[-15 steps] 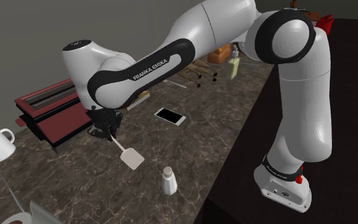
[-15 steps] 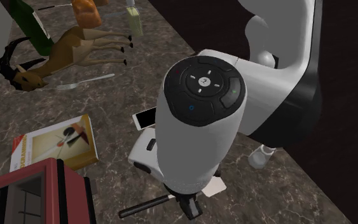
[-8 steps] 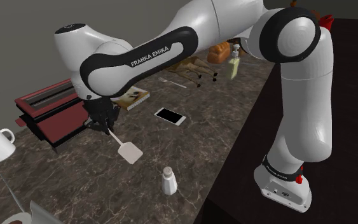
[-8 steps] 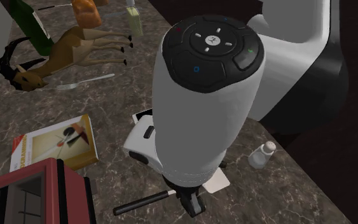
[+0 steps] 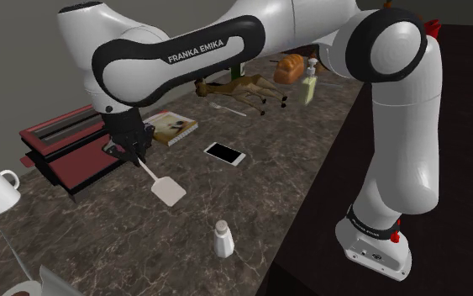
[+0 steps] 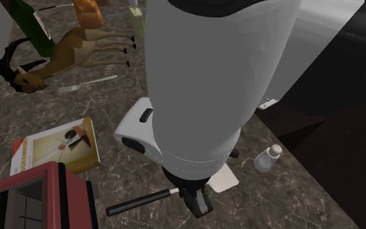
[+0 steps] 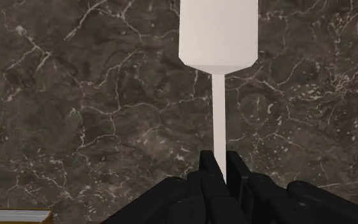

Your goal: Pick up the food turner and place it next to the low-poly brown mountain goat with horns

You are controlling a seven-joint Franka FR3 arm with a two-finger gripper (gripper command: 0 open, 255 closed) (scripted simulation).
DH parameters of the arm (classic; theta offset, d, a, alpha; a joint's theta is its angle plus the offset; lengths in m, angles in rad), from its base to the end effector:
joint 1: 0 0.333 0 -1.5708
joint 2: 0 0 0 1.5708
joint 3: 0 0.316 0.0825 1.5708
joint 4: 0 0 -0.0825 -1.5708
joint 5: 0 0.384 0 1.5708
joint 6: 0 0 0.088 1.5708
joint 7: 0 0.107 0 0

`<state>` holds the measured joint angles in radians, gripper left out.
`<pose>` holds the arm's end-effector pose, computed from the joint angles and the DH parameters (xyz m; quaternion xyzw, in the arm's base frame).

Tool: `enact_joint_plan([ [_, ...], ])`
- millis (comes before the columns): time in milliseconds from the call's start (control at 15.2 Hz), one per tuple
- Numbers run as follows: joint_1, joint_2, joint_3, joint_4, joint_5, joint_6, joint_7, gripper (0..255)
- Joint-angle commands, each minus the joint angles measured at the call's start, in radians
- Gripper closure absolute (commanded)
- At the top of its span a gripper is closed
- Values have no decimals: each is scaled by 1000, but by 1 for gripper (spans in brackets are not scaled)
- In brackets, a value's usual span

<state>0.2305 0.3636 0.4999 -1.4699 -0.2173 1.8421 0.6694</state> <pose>0.5369 0.3946 0.4967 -0.9986 -0.0407 -0.0334 0.0018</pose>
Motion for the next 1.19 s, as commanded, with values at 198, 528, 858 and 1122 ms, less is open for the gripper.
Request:
enact_joint_plan([
  [198,8,0,3,69,2,-68,-4,255],
  [528,-13,-34,3,67,20,-96,-28,255],
  [858,-127,-207,-16,-151,110,-24,-148,255],
  [1122,-193,-325,-53,-287,173,11,-256,255],
])
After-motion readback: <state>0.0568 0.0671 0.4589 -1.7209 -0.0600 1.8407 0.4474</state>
